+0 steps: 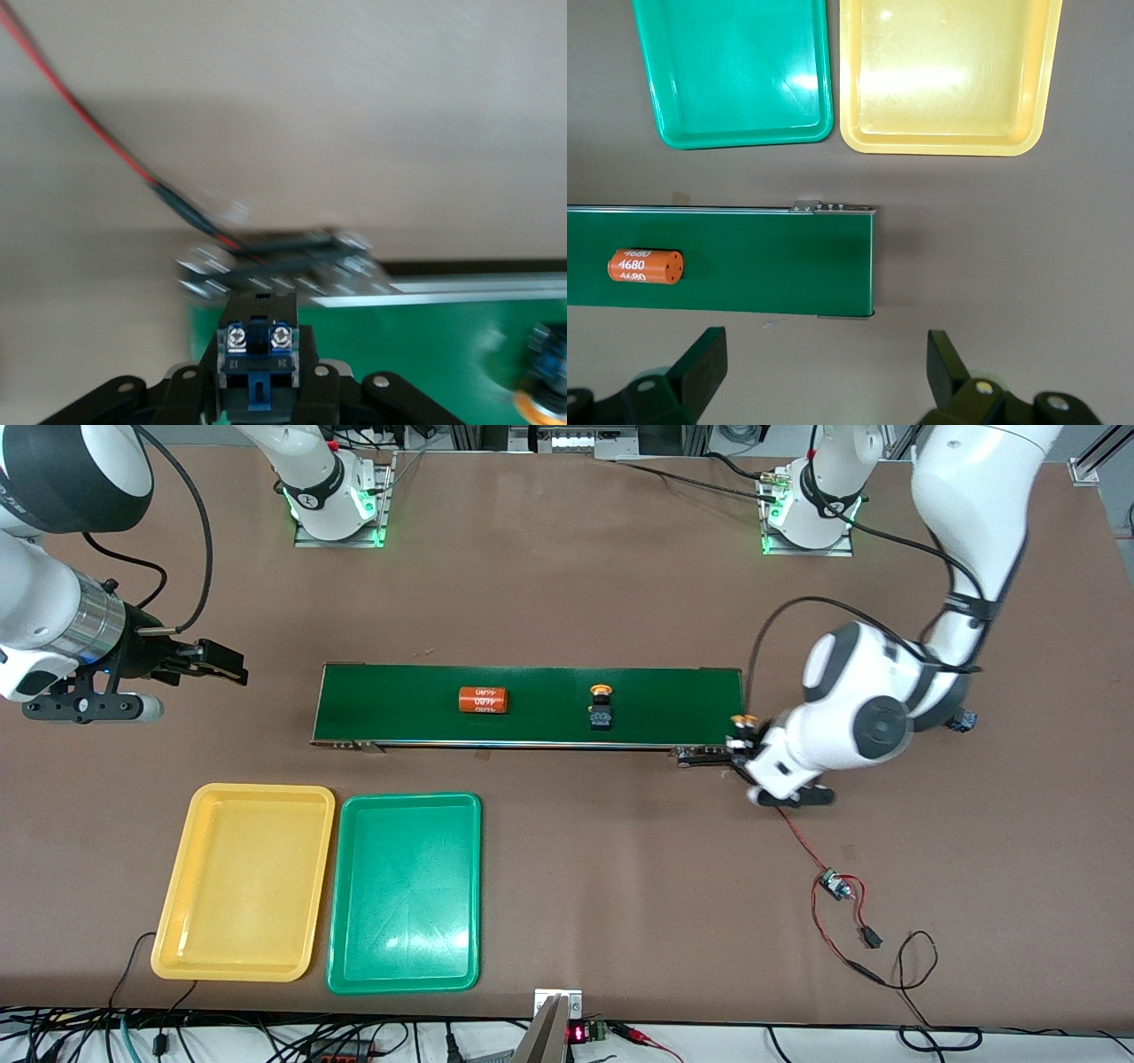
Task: Sort buttons by color to trays
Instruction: 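Place the second yellow-cap button on the belt with the left gripper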
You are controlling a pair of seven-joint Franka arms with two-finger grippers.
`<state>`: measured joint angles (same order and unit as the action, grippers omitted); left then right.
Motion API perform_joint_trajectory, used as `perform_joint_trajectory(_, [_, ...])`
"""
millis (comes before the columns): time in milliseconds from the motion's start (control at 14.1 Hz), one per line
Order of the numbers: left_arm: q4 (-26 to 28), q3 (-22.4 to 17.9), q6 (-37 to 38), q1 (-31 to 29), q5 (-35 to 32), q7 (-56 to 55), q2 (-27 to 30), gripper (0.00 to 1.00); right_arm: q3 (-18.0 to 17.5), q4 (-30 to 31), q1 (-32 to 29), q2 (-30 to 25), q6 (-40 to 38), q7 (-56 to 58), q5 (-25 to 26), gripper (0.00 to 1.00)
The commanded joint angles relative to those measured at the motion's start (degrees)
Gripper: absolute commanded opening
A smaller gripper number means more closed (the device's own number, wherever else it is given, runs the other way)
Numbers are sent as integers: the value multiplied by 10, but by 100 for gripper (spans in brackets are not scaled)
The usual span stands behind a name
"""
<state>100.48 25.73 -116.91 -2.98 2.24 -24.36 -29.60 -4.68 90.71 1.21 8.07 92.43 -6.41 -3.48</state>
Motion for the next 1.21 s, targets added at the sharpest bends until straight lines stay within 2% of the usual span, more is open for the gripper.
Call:
perform_joint_trajectory(0, [-1, 14, 12, 34, 9, -73, 5, 16, 0, 3, -1, -2, 5, -3, -9, 100])
perform_joint_trajectory(497, [34, 15, -30, 56, 9, -76, -15, 26, 1, 5, -1, -2, 6, -4, -9, 100])
perform_joint_trajectory(568, [39, 15, -40, 56, 9, -75, -18, 41, 1, 5, -1, -2, 7, -4, -9, 100])
perform_joint_trajectory(639, [39, 14, -41, 55, 8, -72, -21, 66, 1, 5, -1, -2, 7, -4, -9, 100])
perform_joint_trajectory(710, [39, 15, -41, 53, 7, -66, -20, 98, 1, 5, -1, -2, 6, -4, -8, 100])
perform_joint_trajectory(994, [28, 16, -22, 38, 6, -68, 22, 100, 0, 5, 2, -2, 10, -4, -8, 100])
perform_joint_trajectory(1136, [4, 12, 13, 26, 2, -68, 41, 100, 1, 5, 1, -2, 10, -3, -8, 100])
